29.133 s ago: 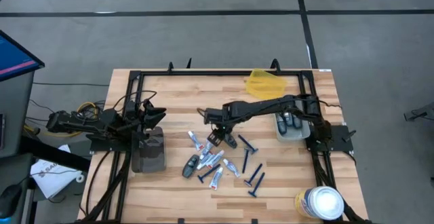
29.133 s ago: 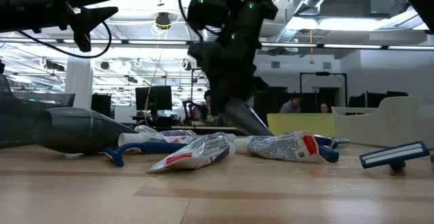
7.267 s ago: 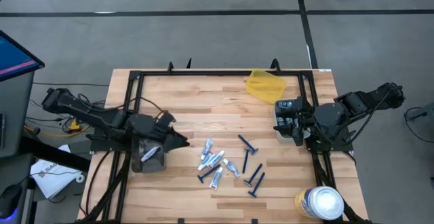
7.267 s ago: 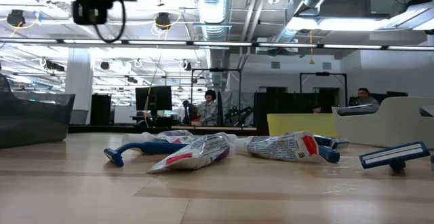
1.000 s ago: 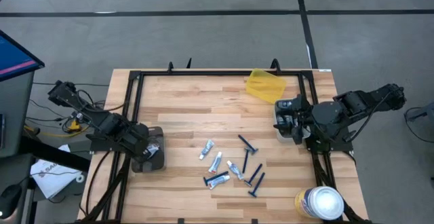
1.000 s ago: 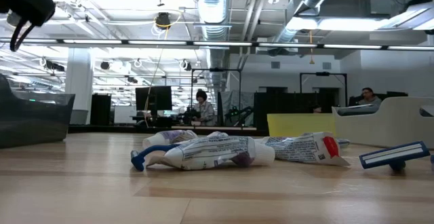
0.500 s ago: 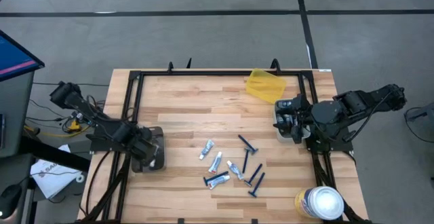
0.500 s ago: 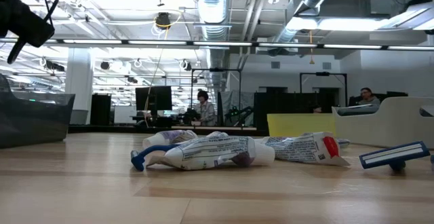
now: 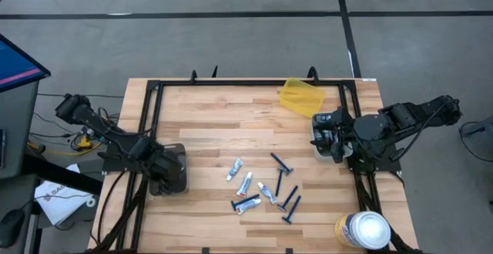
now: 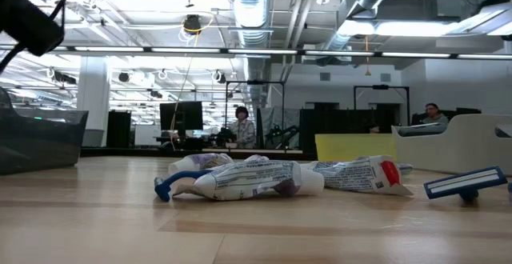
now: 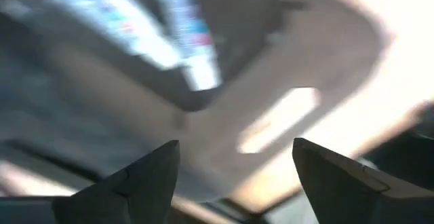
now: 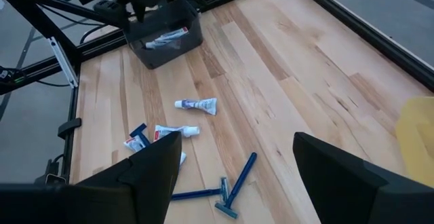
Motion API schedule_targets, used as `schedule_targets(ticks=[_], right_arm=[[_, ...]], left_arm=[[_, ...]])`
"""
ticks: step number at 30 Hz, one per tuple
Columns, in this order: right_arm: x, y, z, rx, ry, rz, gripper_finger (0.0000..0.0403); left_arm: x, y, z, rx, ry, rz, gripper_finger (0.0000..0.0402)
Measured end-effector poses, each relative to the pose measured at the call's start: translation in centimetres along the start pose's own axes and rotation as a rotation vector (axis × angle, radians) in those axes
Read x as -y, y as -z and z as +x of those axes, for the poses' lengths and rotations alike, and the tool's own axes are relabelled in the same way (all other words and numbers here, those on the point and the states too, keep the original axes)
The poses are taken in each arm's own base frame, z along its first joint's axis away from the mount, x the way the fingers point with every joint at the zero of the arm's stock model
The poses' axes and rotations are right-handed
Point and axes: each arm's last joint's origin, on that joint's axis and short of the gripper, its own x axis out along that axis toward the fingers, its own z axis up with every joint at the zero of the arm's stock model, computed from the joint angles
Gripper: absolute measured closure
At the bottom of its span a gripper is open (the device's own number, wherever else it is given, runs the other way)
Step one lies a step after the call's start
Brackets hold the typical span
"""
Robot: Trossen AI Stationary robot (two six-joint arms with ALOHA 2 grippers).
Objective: Pick & Place Travel size toiletries
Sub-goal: Put the white toothpaste into the black bin
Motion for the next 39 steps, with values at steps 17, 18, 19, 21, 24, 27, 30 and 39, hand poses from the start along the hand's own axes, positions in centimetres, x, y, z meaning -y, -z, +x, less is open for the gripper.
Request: schedule_targets(ticks=[17, 18, 19, 21, 24, 27, 30, 39], right_arm=[[0.0, 0.0, 0.0, -0.002, 0.001, -0.024, 0.0127], [0.0, 0.0, 0.0, -0.002, 0.001, -0.028, 0.0127], [0.0, 0.0, 0.0, -0.003, 0.001, -0.03, 0.0127], [0.0, 0.0, 0.0, -0.003, 0.0, -0.041, 0.0127], [0.0, 0.0, 0.0, -0.003, -0.001, -0.046, 0.0127], [0.0, 0.0, 0.0, -0.003, -0.001, -0.046, 0.0127], [0.0, 0.0, 0.0, -0.003, -0.001, -0.046, 0.0127], [0.0, 0.0, 0.0, -0.004, -0.002, -0.046, 0.0127]], left_arm=[[5.1, -4.1, -3.3, 0.493, 0.611, 0.032, 0.0164], [5.1, -4.3, -3.3, 0.521, 0.601, 0.031, 0.0164], [5.1, -4.6, -3.2, 0.547, 0.579, 0.032, 0.0164], [5.1, -5.0, -2.9, 0.59, 0.544, 0.05, 0.0165], [5.4, -5.8, -2.1, 0.636, 0.469, 0.082, 0.0165], [5.9, -6.7, -0.9, 0.649, 0.396, 0.121, 0.0165], [6.5, -7.4, 0.9, 0.628, 0.335, 0.133, 0.0165], [8.8, -9.6, 5.1, 0.529, 0.176, 0.153, 0.0165]])
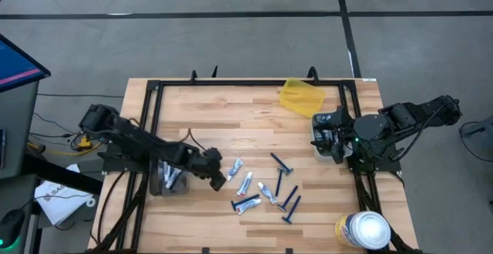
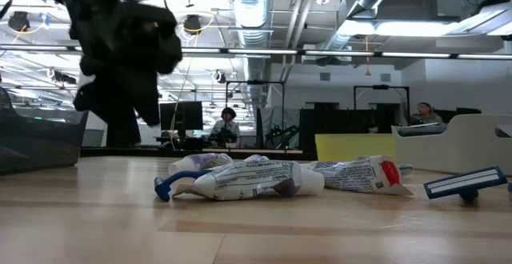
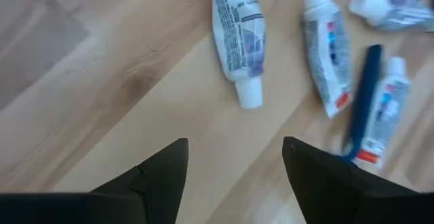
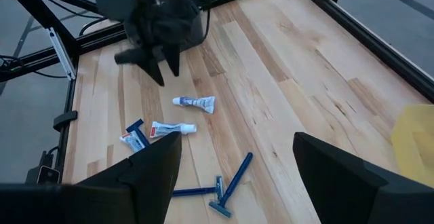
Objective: Pick & Place Travel size toiletries
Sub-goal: Put the white toothpaste into the black bin
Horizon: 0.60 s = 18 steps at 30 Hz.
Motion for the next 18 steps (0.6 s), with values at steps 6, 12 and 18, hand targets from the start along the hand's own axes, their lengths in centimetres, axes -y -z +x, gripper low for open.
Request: schedule_targets(ticks=[6, 12, 18], right_arm=[[0.0, 0.0, 0.0, -0.006, -0.001, -0.002, 0.0127], [-0.1, 0.2, 0.0, -0.033, -0.039, -0.031, 0.0127], [0.0, 0.2, 0.0, -0.041, -0.038, -0.033, 0.0127]], left_arm=[[1.5, -0.6, 2.4, 0.006, -0.058, 0.009, 0.0165], [1.9, -0.8, 3.8, 0.031, -0.111, 0.03, 0.0165], [1.8, -0.6, 4.2, 0.028, -0.137, 0.037, 0.0165]])
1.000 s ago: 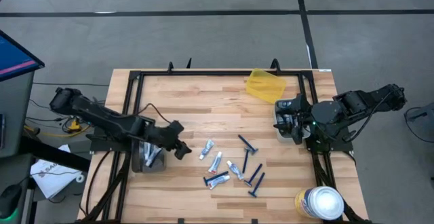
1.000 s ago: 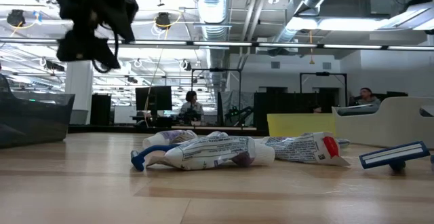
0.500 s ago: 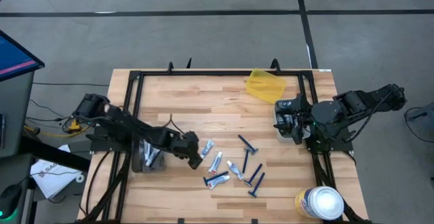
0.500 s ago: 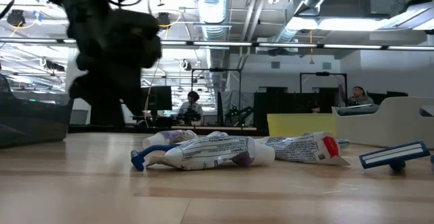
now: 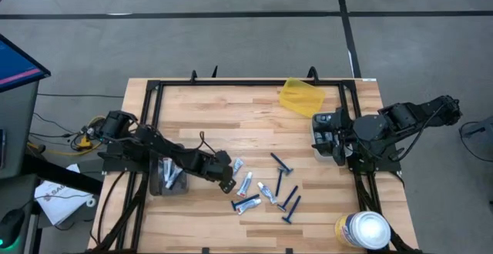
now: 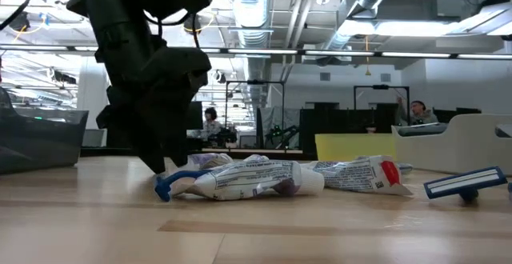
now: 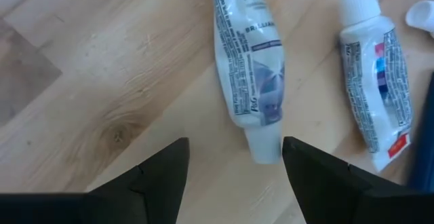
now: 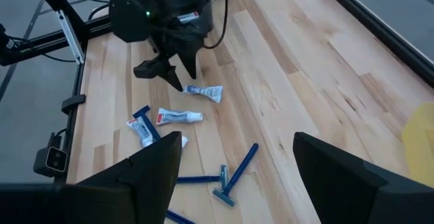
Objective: Pick & Place Travel size toiletries
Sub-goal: Put the white toothpaste into the black bin
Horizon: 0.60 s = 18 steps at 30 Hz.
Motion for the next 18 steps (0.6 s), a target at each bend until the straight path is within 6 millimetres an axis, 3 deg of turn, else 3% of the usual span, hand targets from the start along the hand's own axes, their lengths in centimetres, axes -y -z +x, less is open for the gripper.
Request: schedule_targets(ticks=[9, 18], right_arm=[[-0.06, 0.03, -0.02, -0.001, -0.004, -0.003, 0.0127], [-0.19, 0.13, -0.08, -0.006, -0.012, -0.011, 0.0127]], left_arm=[[-0.07, 0.16, 0.49, 0.034, -0.043, 0.015, 0.0172], [-0.11, 0.32, 0.7, 0.003, -0.086, 0.053, 0.0229]])
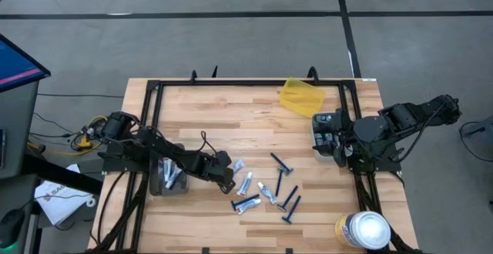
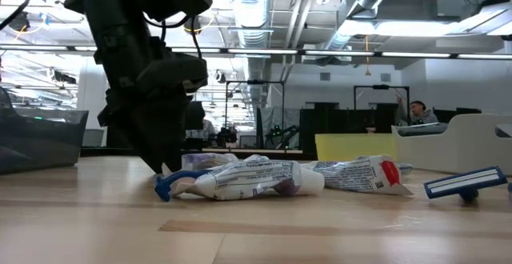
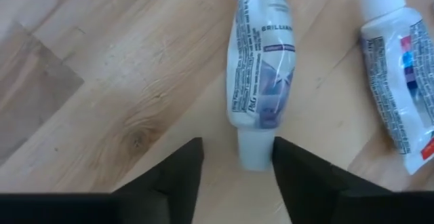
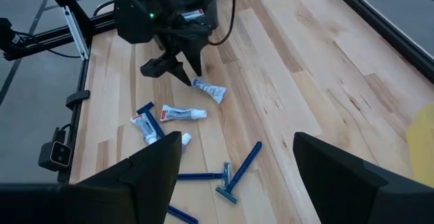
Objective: Pick & Place Travel size toiletries
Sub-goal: Put the white toothpaste into the black bin
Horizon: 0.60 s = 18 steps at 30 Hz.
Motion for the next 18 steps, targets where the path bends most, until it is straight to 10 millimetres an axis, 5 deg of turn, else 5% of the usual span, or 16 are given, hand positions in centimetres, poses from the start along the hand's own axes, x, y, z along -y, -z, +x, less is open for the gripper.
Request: schedule_targets(ticks=[11, 18], right_arm=[[0.0, 0.01, 0.0, -0.001, 0.0, -0.004, 0.0127], [0.0, 0.01, 0.0, -0.001, 0.001, -0.011, 0.0127]], left_arm=[[-0.28, 0.12, 0.08, -0.028, -0.012, 0.023, 0.0361], [-0.27, 0.02, -0.32, -0.034, 0.005, -0.002, 0.0362]])
